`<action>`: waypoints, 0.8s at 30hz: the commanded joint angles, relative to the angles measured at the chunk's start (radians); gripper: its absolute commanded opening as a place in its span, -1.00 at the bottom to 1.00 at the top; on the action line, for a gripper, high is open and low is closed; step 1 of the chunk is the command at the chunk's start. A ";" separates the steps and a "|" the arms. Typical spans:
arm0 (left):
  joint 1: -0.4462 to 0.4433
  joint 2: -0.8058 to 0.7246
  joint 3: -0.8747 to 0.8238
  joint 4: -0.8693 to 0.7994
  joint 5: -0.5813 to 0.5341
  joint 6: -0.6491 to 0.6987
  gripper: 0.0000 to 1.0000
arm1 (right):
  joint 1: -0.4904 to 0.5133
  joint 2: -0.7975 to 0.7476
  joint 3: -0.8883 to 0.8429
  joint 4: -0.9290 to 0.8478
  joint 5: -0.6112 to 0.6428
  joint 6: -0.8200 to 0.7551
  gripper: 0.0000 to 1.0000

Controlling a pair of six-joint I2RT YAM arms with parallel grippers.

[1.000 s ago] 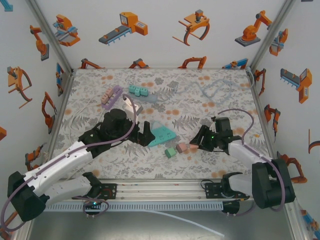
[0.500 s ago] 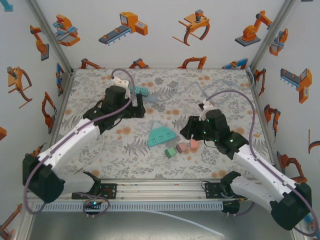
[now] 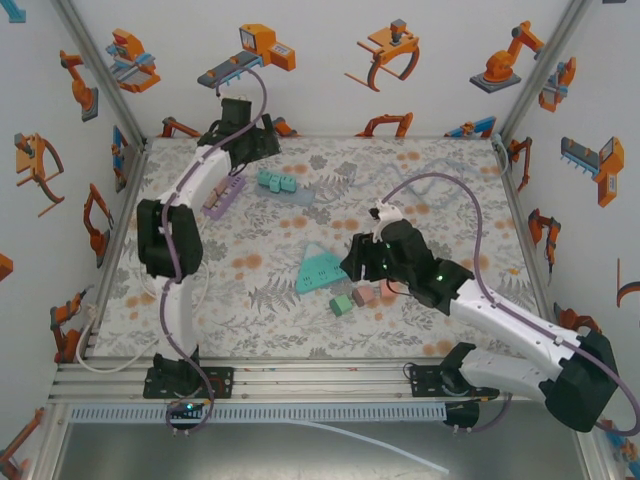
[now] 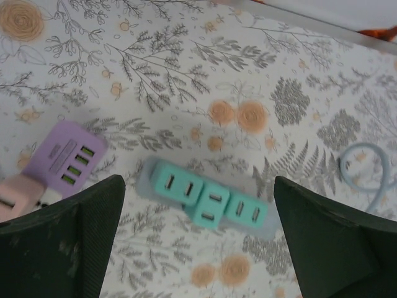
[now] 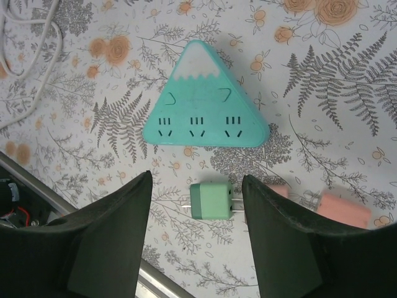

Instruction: Pull the plug off the socket

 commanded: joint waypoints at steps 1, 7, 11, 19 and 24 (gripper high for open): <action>0.018 0.150 0.224 -0.197 0.065 -0.085 0.94 | 0.005 -0.041 -0.030 0.027 0.042 0.023 0.16; 0.018 0.273 0.351 -0.266 0.163 -0.093 0.80 | 0.005 -0.065 -0.040 0.018 0.029 -0.006 0.18; 0.017 0.259 0.291 -0.269 0.173 -0.099 0.61 | 0.005 -0.053 -0.037 0.020 0.021 -0.008 0.18; -0.003 0.187 0.124 -0.268 0.209 -0.081 0.47 | 0.005 -0.019 -0.025 0.029 -0.010 -0.009 0.17; -0.031 0.137 0.042 -0.267 0.246 -0.058 0.42 | 0.005 -0.024 -0.024 0.006 0.004 -0.003 0.17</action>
